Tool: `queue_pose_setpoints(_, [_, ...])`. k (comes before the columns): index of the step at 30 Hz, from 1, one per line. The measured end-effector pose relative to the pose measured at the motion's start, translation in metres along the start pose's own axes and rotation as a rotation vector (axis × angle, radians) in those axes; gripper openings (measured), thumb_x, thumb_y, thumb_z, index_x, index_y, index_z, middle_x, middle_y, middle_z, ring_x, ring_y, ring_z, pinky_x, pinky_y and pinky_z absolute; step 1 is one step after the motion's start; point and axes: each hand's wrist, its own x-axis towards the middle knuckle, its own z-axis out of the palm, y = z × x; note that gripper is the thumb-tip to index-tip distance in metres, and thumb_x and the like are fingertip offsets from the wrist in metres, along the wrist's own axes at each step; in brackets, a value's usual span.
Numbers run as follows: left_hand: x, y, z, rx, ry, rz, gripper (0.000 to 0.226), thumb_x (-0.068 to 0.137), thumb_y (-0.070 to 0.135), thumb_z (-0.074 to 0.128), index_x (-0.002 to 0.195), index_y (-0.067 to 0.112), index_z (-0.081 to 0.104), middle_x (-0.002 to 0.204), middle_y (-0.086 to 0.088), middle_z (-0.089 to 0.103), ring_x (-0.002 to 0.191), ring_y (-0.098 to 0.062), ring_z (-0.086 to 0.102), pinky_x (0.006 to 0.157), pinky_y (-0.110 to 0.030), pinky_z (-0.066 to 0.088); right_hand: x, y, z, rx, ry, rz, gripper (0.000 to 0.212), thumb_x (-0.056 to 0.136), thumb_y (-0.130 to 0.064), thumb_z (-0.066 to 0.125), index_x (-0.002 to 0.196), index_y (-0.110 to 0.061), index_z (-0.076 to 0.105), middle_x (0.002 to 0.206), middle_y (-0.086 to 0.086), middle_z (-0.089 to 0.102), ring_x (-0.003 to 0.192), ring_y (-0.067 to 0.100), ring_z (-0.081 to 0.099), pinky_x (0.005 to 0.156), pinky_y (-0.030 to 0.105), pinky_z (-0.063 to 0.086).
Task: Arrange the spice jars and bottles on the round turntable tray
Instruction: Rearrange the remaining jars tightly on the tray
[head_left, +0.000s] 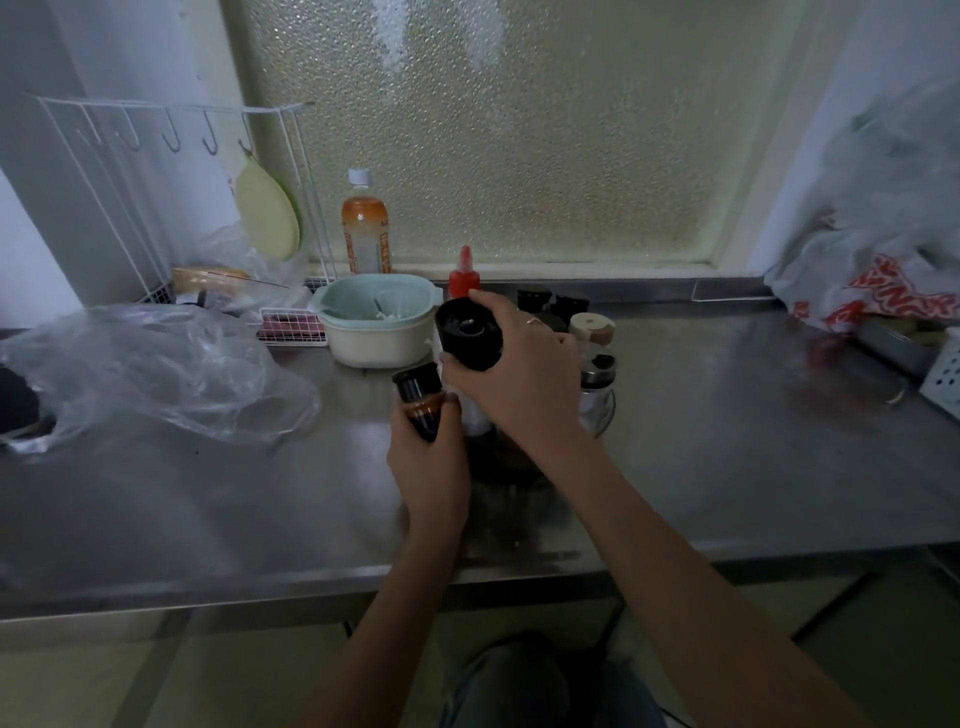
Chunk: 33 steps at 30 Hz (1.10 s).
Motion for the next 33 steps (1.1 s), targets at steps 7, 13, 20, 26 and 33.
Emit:
queue_pose_setpoints(7, [0.0,0.001,0.001,0.015,0.011,-0.014,0.016,0.083,0.03,0.061,0.094,0.018,0.057,0.084,-0.006,0.067,0.075,-0.023,0.065,0.071,-0.045,0.054,0.003,0.003,0.001,-0.057,-0.109,0.015,0.071,0.066,-0.058,0.065,0.129,-0.032,0.045,0.111,0.001,0.068,0.1,0.025,0.063,0.084,0.04,0.047])
queue_pose_setpoints(13, [0.001,-0.002,0.0,0.078,0.011,0.04,0.016,0.083,0.029,0.062,0.094,0.018,0.059,0.08,0.0,0.068,0.072,-0.011,0.066,0.063,-0.034,0.051,0.012,0.017,-0.024,0.227,-0.1,0.106,0.047,0.083,-0.059,0.051,0.12,-0.03,0.053,0.095,-0.015,0.066,0.081,-0.003,0.059,0.071,0.02,0.046])
queue_pose_setpoints(20, [0.002,-0.002,-0.001,0.118,0.033,0.062,0.01,0.085,0.033,0.061,0.087,0.025,0.056,0.079,0.002,0.067,0.069,-0.004,0.063,0.056,-0.018,0.043,0.022,0.118,-0.051,0.308,-0.047,0.481,0.028,0.096,-0.023,0.041,0.12,-0.017,0.056,0.118,0.003,0.061,0.101,0.009,0.051,0.08,0.016,0.034])
queue_pose_setpoints(26, [0.002,0.0,0.0,0.11,0.039,0.046,0.008,0.087,0.03,0.06,0.09,0.025,0.054,0.08,0.005,0.066,0.07,0.0,0.062,0.056,-0.018,0.043,-0.017,0.129,-0.026,0.572,-0.254,0.511,0.031,0.095,-0.026,0.048,0.125,-0.02,0.051,0.113,0.002,0.061,0.086,-0.002,0.058,0.064,0.008,0.047])
queue_pose_setpoints(33, [0.002,0.002,-0.001,0.112,0.108,0.069,0.009,0.086,0.03,0.059,0.087,0.024,0.053,0.078,0.002,0.064,0.071,-0.002,0.062,0.063,-0.029,0.048,-0.033,0.121,-0.031,0.67,-0.276,0.435,0.023,0.086,-0.022,0.064,0.107,-0.018,0.054,0.103,-0.002,0.064,0.09,0.006,0.059,0.074,0.015,0.048])
